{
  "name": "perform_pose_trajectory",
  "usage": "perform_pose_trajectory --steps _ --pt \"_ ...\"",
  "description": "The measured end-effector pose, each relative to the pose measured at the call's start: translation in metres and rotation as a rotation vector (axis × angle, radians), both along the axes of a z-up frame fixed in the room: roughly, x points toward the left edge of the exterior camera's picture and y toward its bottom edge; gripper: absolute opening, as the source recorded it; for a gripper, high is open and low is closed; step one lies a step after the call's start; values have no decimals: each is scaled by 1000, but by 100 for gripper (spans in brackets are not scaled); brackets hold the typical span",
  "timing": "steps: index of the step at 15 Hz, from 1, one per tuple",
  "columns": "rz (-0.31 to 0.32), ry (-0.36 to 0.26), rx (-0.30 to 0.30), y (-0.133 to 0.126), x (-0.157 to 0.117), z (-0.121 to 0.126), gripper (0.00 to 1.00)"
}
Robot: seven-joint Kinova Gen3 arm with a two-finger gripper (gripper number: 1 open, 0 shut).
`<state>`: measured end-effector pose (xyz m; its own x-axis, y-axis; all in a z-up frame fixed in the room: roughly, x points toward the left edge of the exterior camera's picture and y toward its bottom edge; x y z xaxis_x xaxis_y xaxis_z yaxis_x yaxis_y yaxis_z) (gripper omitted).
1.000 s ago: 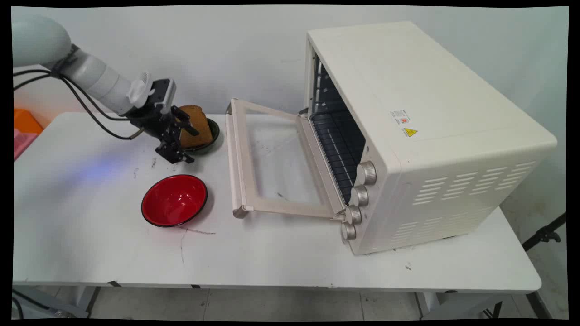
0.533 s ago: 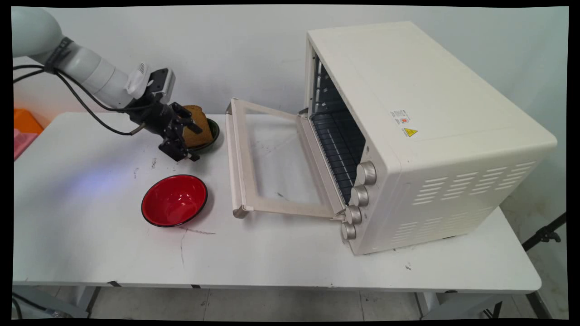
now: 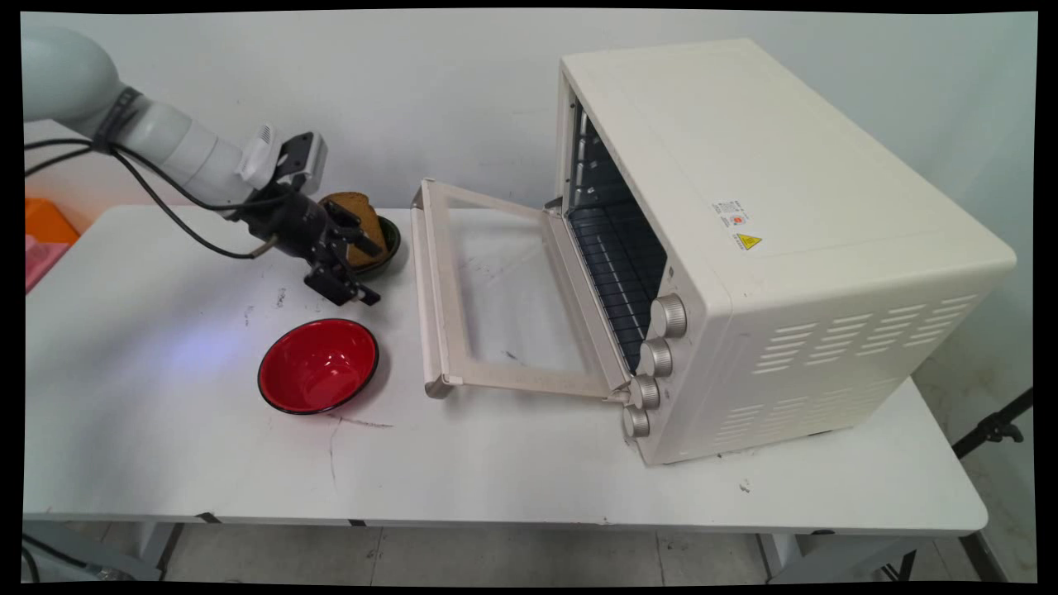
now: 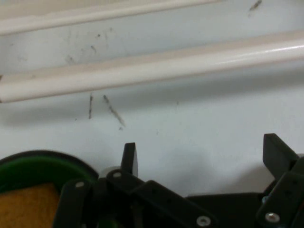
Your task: Close the oven
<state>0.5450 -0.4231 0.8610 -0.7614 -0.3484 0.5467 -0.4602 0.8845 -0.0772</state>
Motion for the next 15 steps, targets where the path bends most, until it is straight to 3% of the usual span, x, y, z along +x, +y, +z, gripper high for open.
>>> perform_pose_trajectory --steps 3,4,15 --pt "9 26 6 -1 -7 -11 100" --pt "14 36 9 -2 -10 -17 0" --pt "44 92 28 -14 -37 -53 0"
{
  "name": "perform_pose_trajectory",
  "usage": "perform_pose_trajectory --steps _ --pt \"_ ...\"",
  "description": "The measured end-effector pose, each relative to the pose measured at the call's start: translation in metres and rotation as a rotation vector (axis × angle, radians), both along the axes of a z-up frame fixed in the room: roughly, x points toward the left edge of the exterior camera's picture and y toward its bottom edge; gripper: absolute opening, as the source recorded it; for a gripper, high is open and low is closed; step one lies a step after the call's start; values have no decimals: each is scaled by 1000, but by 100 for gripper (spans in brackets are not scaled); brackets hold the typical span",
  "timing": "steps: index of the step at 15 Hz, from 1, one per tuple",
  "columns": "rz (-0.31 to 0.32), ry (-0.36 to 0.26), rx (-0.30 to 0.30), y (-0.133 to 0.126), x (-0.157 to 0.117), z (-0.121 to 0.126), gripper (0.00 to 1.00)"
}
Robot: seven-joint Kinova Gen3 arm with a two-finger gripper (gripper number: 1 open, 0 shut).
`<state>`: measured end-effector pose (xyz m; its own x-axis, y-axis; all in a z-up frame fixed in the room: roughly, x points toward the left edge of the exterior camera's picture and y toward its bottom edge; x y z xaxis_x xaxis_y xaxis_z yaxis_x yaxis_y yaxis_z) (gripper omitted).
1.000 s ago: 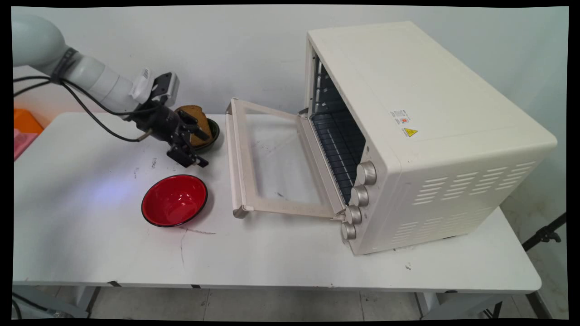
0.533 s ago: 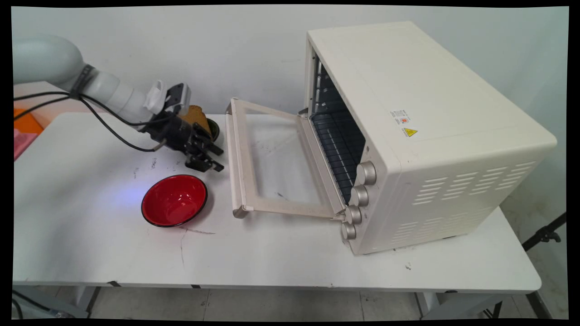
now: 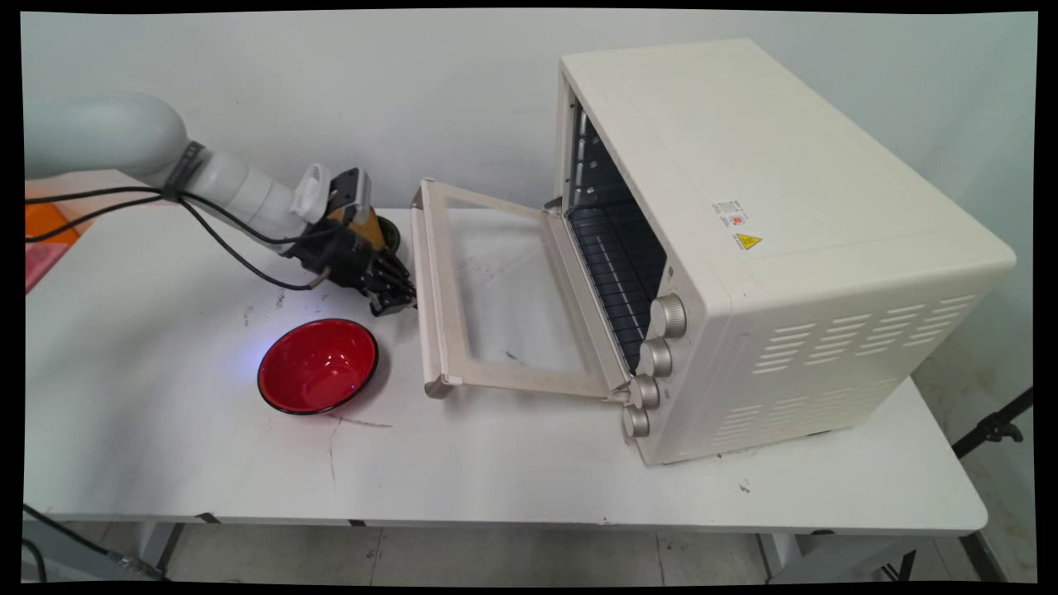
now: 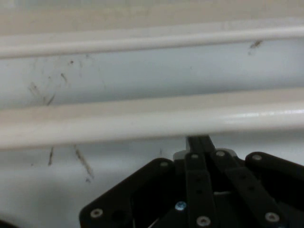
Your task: Close the oven
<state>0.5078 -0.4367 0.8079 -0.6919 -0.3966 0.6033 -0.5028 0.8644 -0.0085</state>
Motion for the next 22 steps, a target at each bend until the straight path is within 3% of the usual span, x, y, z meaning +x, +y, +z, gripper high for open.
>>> perform_pose_trajectory --steps 12,22 --pt "10 78 -18 -10 -22 3 0" --pt "4 166 -57 -25 -39 40 0"
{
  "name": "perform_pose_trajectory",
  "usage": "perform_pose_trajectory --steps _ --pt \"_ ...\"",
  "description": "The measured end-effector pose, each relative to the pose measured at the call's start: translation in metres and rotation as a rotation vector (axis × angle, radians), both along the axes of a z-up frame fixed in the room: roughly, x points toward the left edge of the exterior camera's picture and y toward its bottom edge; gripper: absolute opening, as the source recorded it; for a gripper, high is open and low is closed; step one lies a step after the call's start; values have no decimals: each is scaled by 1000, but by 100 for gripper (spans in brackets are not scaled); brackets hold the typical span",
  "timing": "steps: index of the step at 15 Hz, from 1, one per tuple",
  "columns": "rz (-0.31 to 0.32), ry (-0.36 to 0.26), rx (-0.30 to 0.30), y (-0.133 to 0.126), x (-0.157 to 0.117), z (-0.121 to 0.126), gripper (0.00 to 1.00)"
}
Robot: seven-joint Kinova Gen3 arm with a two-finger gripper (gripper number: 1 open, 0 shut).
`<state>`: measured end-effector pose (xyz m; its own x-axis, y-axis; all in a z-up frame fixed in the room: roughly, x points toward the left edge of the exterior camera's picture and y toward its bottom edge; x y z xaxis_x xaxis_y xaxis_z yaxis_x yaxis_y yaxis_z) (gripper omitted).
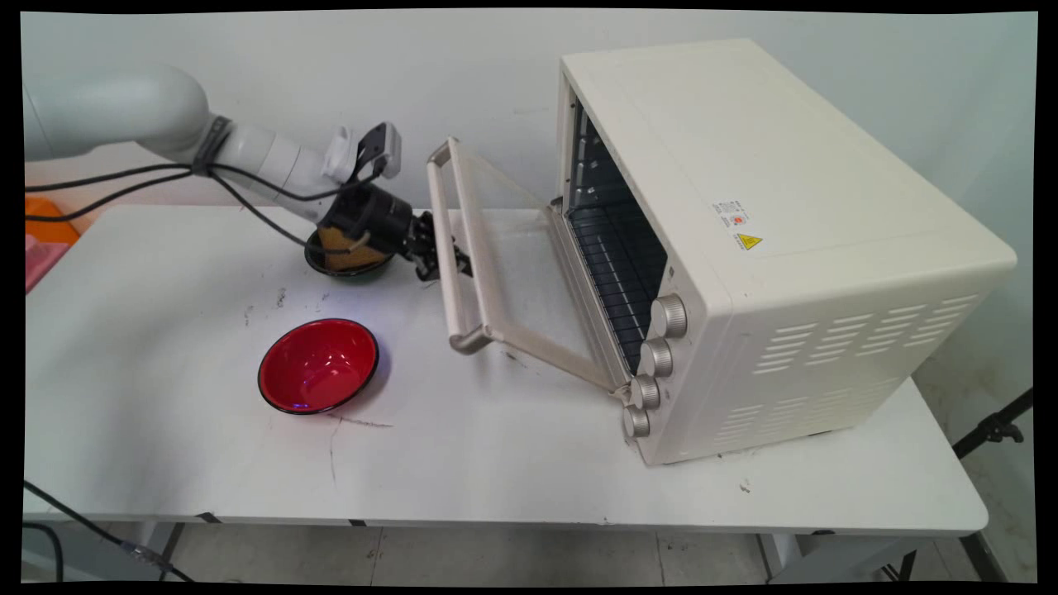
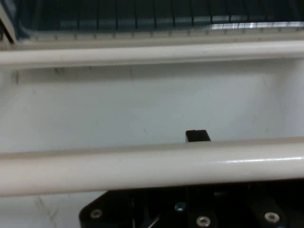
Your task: Close the oven
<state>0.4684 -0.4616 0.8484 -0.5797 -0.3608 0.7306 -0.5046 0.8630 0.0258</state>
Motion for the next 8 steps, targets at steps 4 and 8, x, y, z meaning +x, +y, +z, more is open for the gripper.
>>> perform_pose_trajectory --steps 4,8 --pt "-5 32 -18 -7 -9 17 0" --pt "-8 68 -40 -16 -20 37 0"
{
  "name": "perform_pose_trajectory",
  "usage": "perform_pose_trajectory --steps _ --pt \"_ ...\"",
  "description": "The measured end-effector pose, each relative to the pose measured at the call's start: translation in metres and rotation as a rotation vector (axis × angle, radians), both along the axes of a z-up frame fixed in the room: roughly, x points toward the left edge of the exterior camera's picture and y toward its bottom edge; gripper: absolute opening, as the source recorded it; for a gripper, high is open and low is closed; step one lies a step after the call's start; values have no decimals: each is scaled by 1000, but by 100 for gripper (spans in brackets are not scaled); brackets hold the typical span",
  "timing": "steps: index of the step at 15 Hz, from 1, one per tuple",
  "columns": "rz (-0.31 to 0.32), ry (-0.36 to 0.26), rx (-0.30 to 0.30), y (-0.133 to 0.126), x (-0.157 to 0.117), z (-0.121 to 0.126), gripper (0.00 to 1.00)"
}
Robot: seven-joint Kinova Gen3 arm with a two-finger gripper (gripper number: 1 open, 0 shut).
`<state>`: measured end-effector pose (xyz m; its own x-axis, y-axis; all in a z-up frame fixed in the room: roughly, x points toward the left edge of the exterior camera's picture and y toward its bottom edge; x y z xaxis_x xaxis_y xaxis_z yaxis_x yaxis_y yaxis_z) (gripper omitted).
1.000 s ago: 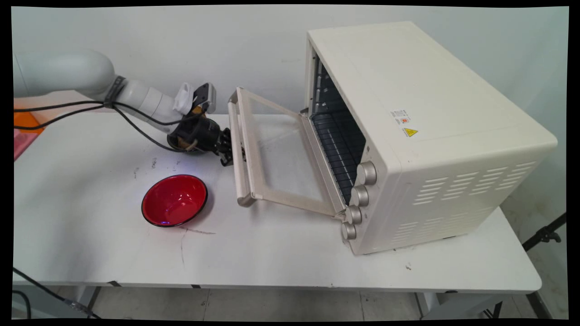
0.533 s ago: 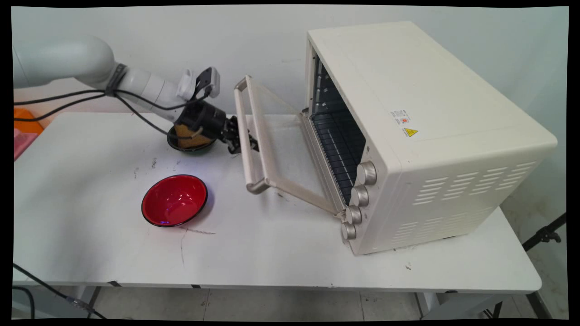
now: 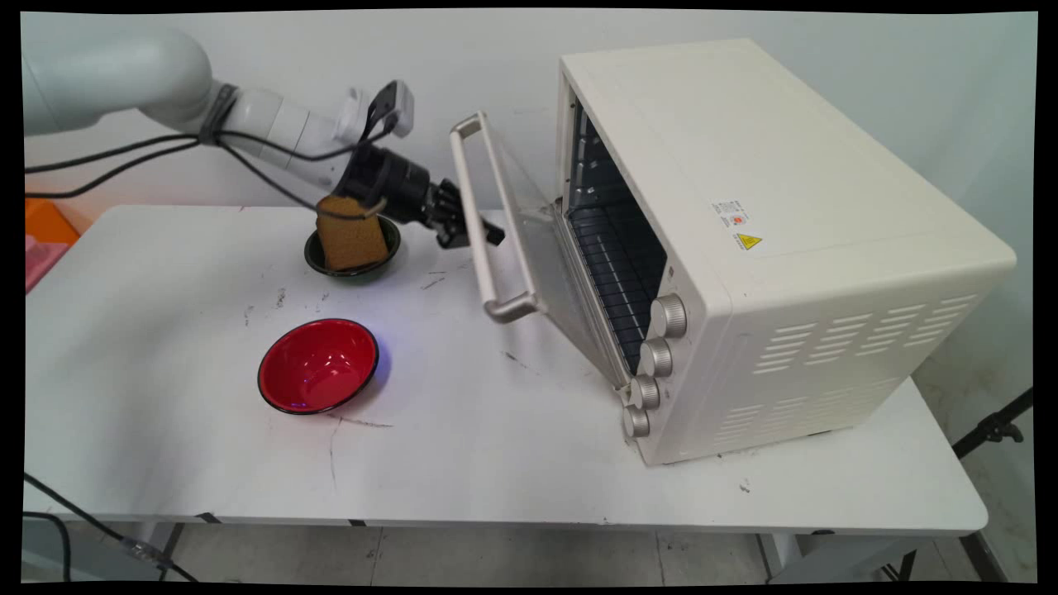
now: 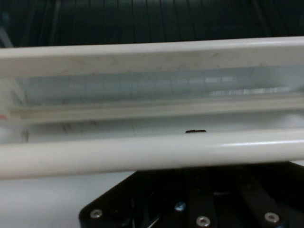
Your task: Close the oven
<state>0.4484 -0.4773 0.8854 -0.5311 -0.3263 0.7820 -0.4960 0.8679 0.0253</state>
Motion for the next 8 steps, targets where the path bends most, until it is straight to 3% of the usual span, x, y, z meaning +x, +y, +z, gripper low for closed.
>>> perform_pose_trajectory --steps 8 --pt "-7 60 -48 -16 -15 42 0"
